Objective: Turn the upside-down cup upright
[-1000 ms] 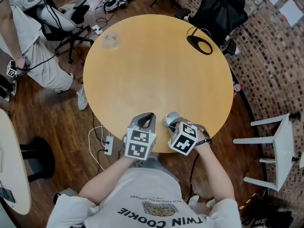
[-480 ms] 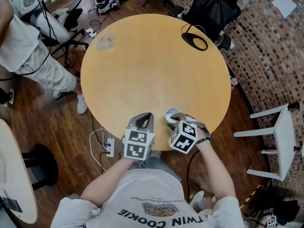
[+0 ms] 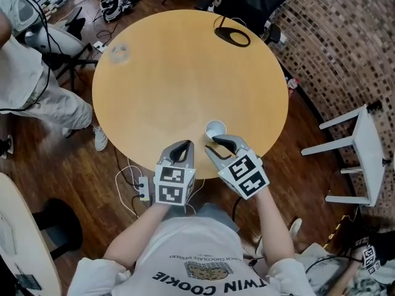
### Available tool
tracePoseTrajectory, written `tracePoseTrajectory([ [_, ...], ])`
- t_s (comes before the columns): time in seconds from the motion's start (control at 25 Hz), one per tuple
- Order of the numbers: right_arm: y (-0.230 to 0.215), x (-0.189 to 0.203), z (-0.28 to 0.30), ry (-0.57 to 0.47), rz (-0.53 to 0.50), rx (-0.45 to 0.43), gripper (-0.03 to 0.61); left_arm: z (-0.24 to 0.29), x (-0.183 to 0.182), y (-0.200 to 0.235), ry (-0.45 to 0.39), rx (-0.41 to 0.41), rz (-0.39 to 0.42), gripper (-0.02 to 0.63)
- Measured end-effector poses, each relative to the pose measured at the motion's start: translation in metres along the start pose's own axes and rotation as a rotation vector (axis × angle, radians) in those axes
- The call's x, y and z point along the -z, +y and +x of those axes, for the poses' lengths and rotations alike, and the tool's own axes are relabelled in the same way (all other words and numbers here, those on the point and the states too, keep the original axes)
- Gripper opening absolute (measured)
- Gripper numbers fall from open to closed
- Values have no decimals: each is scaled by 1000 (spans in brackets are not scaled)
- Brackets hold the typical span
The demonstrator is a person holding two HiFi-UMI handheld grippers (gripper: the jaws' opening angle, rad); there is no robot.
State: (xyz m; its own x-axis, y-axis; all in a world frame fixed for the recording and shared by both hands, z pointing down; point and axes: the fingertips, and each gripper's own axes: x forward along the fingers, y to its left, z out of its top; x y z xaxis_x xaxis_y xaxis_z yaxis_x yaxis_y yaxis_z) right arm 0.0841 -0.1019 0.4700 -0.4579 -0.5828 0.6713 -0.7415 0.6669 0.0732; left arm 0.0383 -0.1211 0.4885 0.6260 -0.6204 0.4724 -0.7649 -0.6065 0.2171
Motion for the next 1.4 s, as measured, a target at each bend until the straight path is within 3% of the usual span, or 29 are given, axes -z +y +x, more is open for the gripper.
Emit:
tracePoseTrajectory([
  [0.32,48,30,-50,-159,140,8,65,-39,20,-60,-25,-16,19,3],
  [0.84,117,112,-191,-311,350,26,3,-122,69,-223,-70,-50,72,3],
  [1.12,152,138,-231,-348,381,24,3,-165,90,-260,-91,-112,94,3],
  [1.4,184,151,-247,-375,406,58,3,-200,113,-278,-91,-115,115,3],
])
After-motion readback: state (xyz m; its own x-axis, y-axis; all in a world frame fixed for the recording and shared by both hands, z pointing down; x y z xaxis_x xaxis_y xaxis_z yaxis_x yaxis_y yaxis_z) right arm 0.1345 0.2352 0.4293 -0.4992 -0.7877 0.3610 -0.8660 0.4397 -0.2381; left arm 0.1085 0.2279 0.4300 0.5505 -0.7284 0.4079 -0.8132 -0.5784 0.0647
